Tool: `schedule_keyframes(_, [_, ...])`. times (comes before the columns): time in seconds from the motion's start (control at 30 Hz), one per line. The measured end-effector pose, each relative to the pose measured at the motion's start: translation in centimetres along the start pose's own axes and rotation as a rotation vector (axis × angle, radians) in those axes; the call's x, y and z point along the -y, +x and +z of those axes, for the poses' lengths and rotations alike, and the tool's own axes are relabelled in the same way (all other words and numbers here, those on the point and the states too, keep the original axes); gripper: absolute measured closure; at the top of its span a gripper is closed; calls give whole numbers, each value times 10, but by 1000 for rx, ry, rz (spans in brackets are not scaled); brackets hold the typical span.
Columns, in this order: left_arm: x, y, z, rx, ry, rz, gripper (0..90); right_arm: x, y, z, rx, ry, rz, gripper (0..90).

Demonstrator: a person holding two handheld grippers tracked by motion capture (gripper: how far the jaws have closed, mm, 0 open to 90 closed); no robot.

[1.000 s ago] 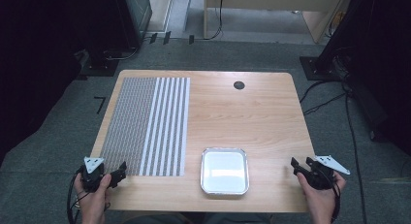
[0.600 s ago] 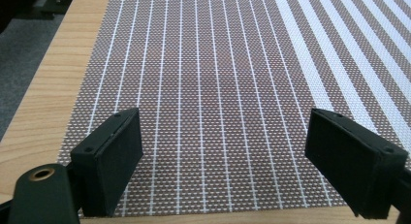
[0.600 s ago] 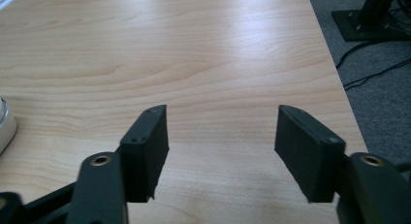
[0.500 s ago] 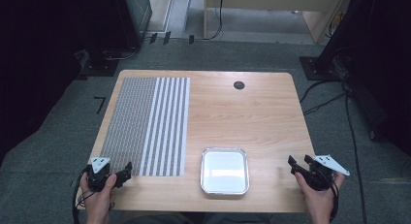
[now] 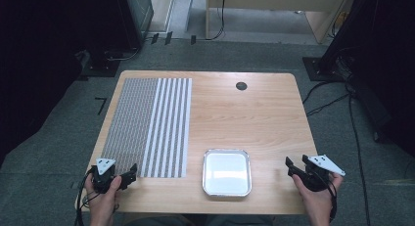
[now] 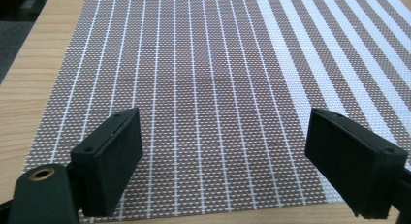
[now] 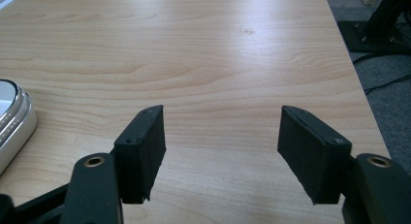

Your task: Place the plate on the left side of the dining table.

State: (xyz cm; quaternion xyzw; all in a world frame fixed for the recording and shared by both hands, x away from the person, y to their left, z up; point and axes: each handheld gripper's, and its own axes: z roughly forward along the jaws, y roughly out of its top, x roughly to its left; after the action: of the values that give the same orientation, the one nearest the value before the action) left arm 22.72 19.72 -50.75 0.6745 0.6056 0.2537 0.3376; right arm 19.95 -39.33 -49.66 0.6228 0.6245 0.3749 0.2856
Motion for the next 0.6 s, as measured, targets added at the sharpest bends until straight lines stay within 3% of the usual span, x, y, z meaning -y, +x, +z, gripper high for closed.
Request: schedule_keyframes(0.6, [-1,-18,2,43,-8,9,135,-1,10,2,-31,6,2,300])
